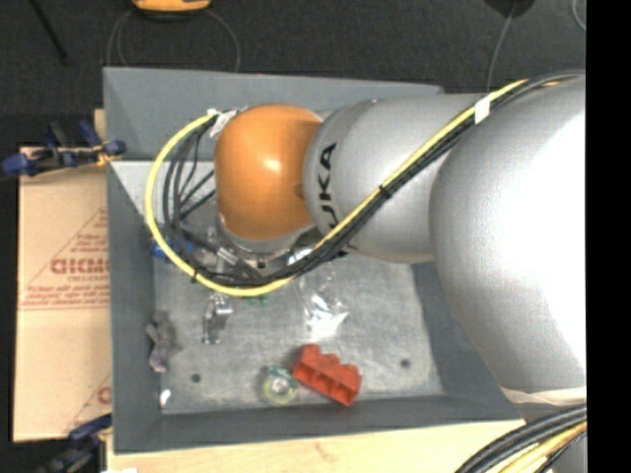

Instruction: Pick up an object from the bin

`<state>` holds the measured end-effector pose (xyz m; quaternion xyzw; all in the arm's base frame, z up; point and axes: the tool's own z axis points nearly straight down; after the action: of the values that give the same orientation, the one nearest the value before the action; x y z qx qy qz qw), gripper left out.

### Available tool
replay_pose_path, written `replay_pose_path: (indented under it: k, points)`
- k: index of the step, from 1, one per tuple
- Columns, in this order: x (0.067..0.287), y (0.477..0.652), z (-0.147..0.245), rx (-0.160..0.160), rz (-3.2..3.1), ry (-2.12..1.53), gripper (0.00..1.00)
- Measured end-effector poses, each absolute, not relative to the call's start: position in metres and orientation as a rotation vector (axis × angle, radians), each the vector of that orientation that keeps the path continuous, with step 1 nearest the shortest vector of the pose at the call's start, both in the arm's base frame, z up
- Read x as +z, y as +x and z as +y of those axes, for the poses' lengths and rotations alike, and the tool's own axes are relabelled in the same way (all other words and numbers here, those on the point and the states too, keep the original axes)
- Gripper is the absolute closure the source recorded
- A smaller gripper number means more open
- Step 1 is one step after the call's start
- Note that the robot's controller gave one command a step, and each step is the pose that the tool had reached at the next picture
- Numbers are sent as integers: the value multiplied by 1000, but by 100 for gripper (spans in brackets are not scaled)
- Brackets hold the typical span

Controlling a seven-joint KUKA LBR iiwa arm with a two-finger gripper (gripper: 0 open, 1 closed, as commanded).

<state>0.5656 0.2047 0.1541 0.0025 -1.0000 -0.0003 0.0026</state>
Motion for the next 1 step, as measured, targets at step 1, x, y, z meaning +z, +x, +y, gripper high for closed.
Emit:
replay_pose_path:
  k: [1]
  points:
    - [136,537,136,5,-3139,-25,0]
